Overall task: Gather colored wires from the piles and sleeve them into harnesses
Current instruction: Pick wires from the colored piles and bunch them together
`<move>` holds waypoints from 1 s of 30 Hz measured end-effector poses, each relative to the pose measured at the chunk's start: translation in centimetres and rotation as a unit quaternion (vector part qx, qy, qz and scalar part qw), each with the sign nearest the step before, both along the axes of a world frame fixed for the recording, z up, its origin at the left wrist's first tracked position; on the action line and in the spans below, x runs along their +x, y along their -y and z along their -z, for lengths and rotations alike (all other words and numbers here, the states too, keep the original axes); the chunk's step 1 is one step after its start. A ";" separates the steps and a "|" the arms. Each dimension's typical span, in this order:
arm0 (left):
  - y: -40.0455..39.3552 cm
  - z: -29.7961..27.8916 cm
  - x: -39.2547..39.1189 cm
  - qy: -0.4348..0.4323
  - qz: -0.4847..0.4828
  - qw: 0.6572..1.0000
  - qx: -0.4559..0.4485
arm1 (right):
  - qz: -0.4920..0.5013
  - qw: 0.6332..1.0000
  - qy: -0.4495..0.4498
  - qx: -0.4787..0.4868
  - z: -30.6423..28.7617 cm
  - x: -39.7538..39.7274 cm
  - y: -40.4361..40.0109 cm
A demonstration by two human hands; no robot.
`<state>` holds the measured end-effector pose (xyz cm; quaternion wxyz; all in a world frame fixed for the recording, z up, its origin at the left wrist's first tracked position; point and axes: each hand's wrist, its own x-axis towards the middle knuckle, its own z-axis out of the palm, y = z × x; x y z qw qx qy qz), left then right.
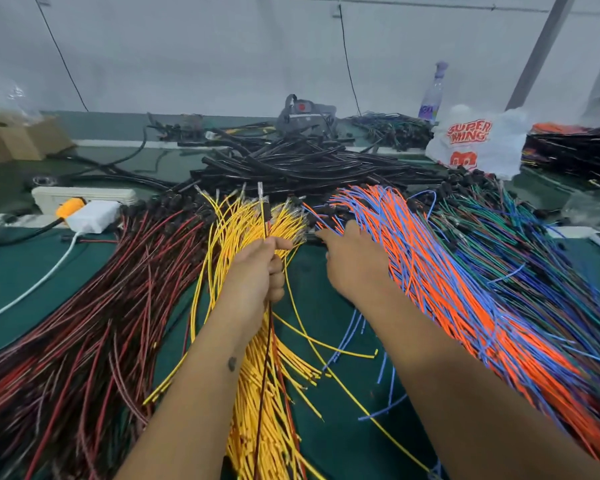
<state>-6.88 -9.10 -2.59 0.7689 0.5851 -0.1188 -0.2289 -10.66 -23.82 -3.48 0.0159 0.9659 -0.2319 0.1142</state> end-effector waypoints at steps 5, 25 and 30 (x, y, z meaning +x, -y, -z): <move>-0.1 0.2 0.3 -0.007 -0.001 1.000 -0.009 | 0.031 0.997 0.007 -0.067 -0.5 0.3 0.1; -0.2 0.1 -0.8 0.071 -0.023 0.996 -0.039 | -0.063 0.928 0.364 0.040 -5.7 -2.2 -2.0; -0.2 0.3 -0.3 0.012 -0.032 0.998 -0.058 | -0.057 0.954 0.294 0.013 -6.0 -2.6 -2.8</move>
